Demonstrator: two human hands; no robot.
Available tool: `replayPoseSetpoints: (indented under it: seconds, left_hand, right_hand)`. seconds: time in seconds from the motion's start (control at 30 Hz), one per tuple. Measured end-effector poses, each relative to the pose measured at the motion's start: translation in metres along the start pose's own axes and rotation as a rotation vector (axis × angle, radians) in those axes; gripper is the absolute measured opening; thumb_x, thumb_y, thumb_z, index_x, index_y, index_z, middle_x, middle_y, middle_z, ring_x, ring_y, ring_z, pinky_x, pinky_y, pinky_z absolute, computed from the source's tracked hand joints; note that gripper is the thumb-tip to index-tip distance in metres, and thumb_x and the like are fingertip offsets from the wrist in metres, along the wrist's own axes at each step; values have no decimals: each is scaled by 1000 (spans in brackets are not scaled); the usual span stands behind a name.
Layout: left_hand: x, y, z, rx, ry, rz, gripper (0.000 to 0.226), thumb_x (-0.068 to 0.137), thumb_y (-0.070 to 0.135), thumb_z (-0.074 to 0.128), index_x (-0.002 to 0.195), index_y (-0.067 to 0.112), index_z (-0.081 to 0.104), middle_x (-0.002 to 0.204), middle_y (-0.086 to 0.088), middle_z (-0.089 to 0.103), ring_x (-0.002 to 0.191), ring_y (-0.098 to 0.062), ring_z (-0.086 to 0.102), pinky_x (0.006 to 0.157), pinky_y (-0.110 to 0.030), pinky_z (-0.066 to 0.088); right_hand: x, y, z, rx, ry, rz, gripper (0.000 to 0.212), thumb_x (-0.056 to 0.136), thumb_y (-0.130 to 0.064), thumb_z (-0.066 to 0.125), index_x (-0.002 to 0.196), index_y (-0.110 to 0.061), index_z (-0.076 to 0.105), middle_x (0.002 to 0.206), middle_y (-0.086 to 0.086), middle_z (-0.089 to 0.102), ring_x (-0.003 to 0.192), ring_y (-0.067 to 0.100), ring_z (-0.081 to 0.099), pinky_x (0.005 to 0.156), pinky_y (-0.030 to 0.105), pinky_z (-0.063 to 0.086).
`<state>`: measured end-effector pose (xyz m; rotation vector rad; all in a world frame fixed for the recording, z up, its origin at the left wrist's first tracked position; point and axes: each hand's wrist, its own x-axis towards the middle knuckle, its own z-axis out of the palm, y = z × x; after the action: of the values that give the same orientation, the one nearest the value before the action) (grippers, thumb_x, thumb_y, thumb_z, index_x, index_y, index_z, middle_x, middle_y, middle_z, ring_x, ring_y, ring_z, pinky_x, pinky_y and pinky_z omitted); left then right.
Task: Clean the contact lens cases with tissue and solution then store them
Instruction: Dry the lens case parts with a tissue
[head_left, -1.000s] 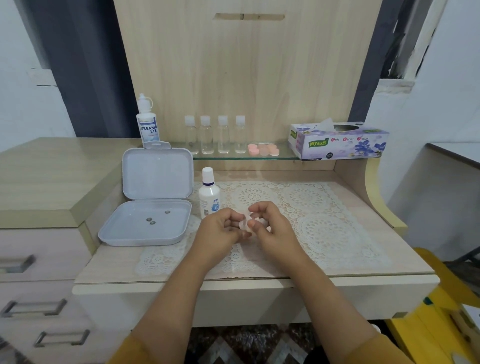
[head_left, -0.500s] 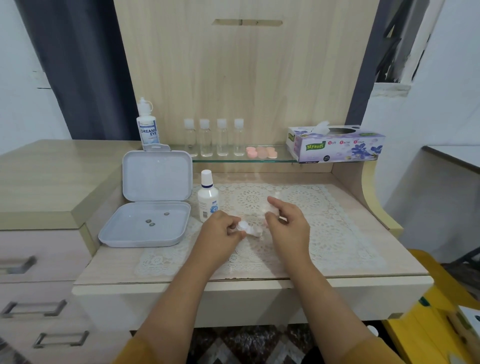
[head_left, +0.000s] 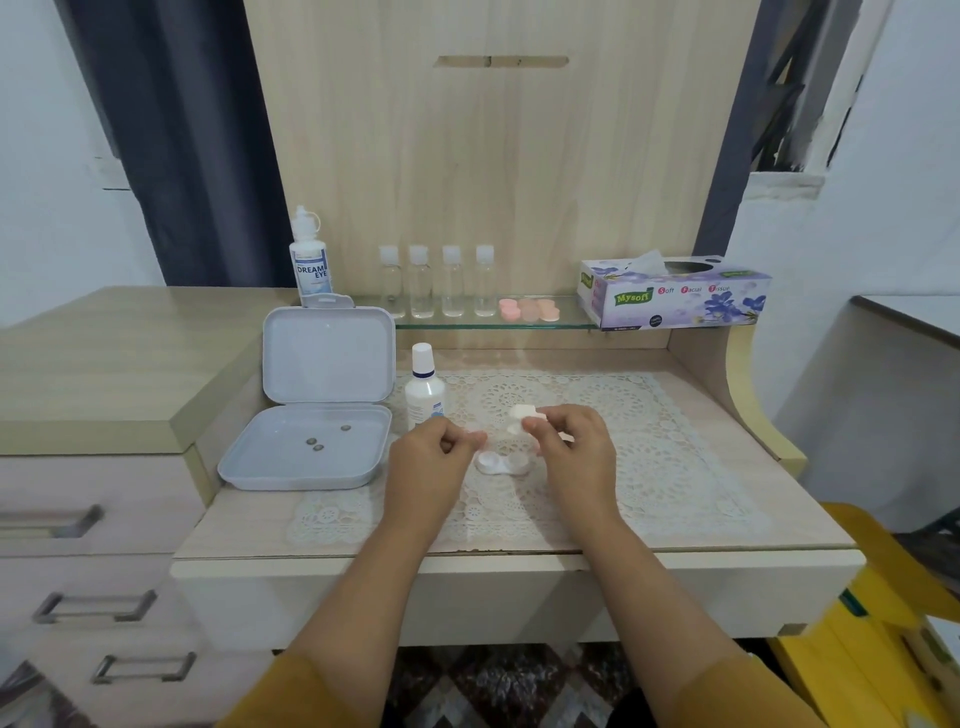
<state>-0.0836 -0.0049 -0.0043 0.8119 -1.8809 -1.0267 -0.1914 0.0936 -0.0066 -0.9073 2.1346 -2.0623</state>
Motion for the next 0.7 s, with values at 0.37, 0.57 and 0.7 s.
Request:
replayPoseSetpoints:
  seconds: [0.37,0.57,0.7]
  left_hand:
    - [5,-2,3,246,-287,50,20,81,3,59,98,8,69,93,-3,58,85,-15,54,72,-21,40]
    - [8,-2,2,179,-346,5,9,77,6,71,78,15,71,73,-4,65,71,-16,58,64,-22,44]
    - [11,-6,4,215,-358,8,22,77,-5,58,78,13,71,72,0,66,71,-15,58,63,-23,45]
  right_hand:
    - [-2,8,13,-528,-326,-233,24,93,-11,55,111,-11,70,102,-3,58,97,11,54,79,14,37]
    - [-4,6,20,-743,-412,-435,24,84,-15,59,102,-13,75,90,2,59,95,20,53,71,31,46]
    - [3,-11,30,-1084,-448,-715,23,65,-31,79,69,-10,71,63,5,58,71,25,56,59,29,40]
